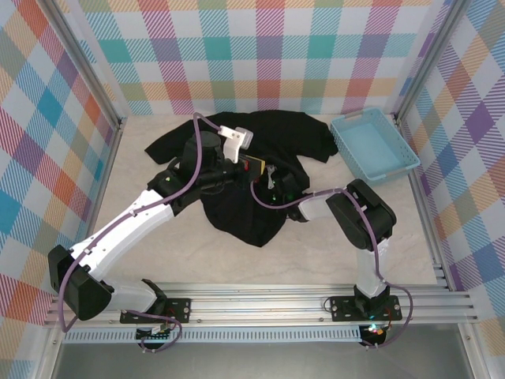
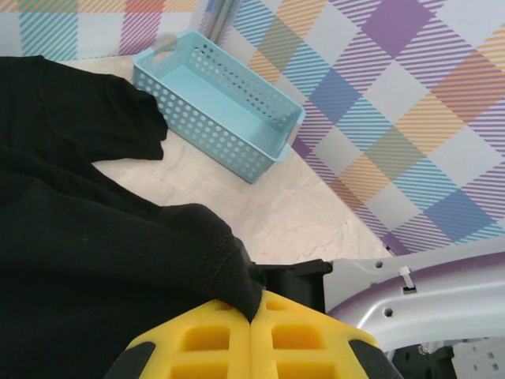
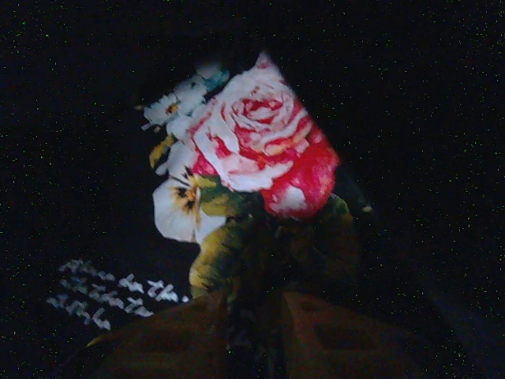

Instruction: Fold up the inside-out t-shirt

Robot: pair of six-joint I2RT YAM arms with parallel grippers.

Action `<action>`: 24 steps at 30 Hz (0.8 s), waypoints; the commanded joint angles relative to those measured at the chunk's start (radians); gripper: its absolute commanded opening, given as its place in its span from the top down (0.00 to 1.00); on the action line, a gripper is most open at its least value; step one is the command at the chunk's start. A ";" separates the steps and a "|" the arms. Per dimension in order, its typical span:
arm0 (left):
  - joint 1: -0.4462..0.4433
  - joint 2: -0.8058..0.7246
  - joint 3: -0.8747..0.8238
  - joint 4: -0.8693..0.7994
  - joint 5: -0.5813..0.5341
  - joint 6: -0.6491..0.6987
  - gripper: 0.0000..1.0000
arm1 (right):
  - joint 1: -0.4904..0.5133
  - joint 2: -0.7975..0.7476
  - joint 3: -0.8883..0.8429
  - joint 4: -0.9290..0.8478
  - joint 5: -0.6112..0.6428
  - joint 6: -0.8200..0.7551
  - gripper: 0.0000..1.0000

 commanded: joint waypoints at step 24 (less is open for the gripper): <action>-0.168 -0.027 0.101 0.177 0.169 0.032 1.00 | -0.011 0.121 0.380 -0.343 -0.007 0.052 0.58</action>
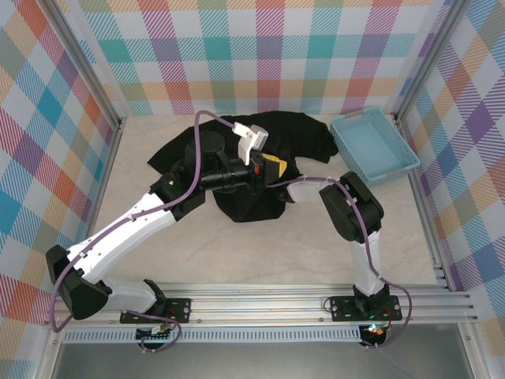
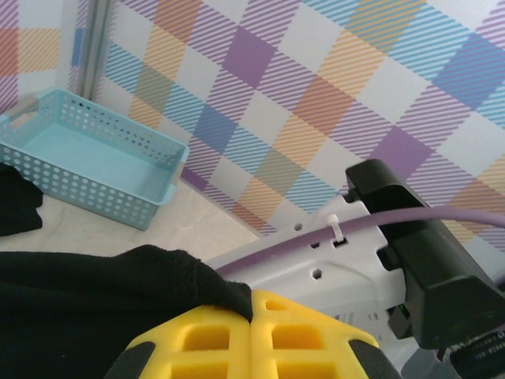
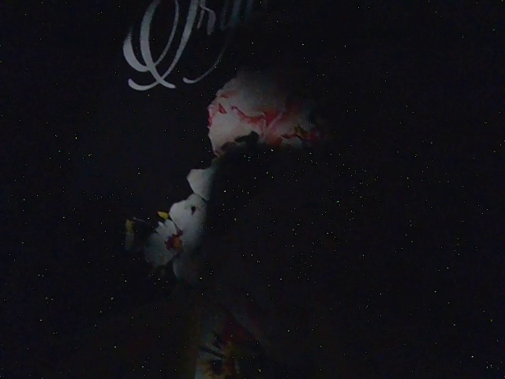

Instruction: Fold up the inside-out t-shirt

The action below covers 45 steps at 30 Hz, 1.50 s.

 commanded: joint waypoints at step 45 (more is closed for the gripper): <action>0.126 -0.181 0.147 -0.111 -0.603 0.149 1.00 | -0.022 0.178 0.399 -0.631 -0.114 -0.055 0.98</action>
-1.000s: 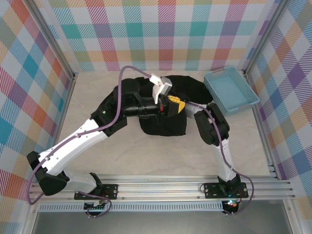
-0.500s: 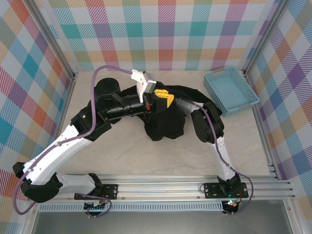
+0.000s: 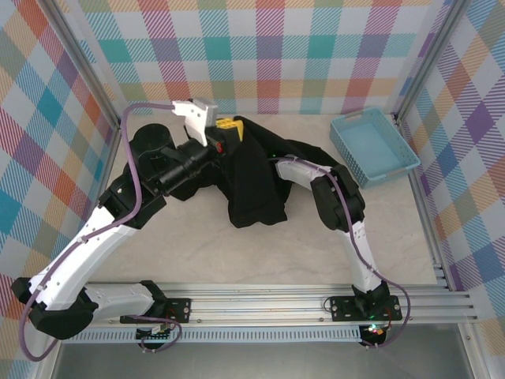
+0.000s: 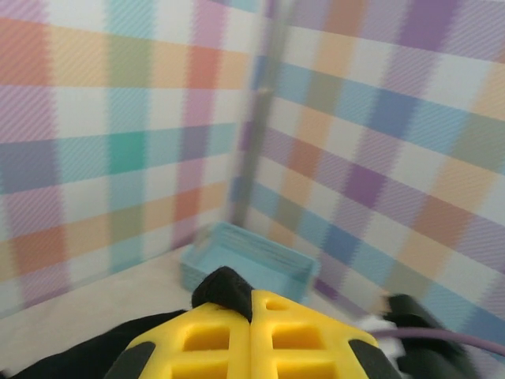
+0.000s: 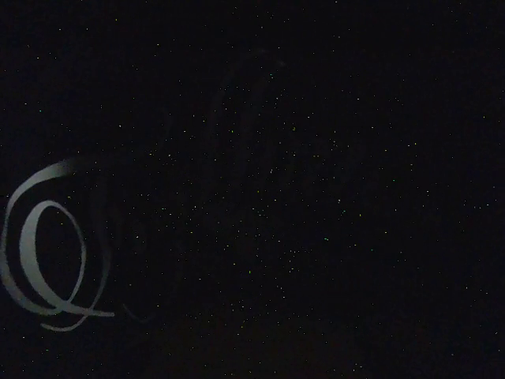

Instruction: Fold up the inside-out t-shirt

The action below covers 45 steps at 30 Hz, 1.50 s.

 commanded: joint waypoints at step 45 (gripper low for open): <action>0.642 0.545 -0.400 0.162 0.024 -0.365 1.00 | -0.131 -0.628 -0.139 0.250 -0.516 -0.127 1.00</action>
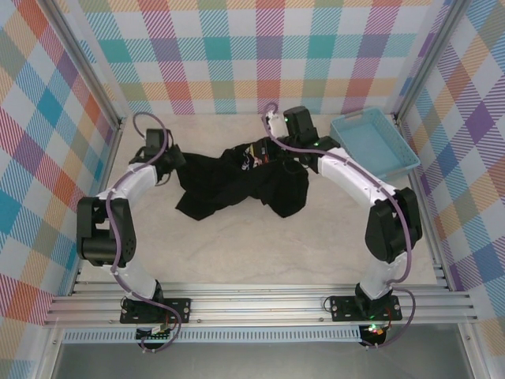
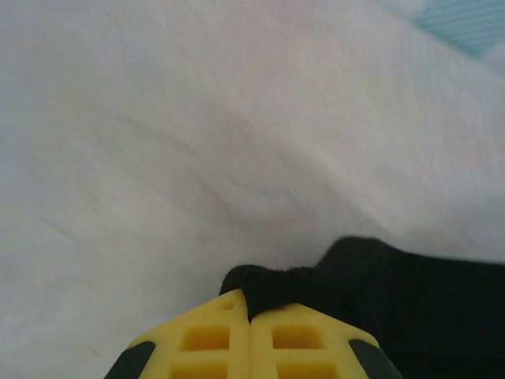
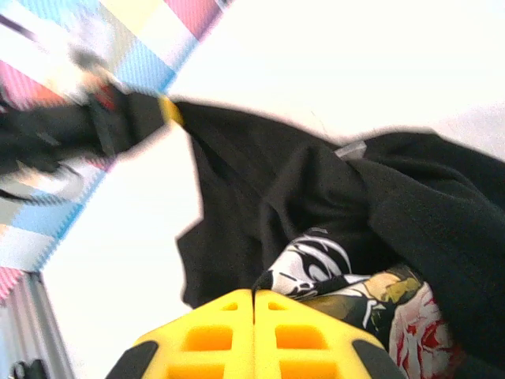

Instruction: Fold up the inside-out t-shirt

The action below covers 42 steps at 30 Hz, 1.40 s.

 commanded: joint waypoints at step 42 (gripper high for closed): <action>-0.194 0.140 0.223 0.185 0.509 -0.268 1.00 | -0.218 -0.310 -0.019 0.221 -0.189 0.018 1.00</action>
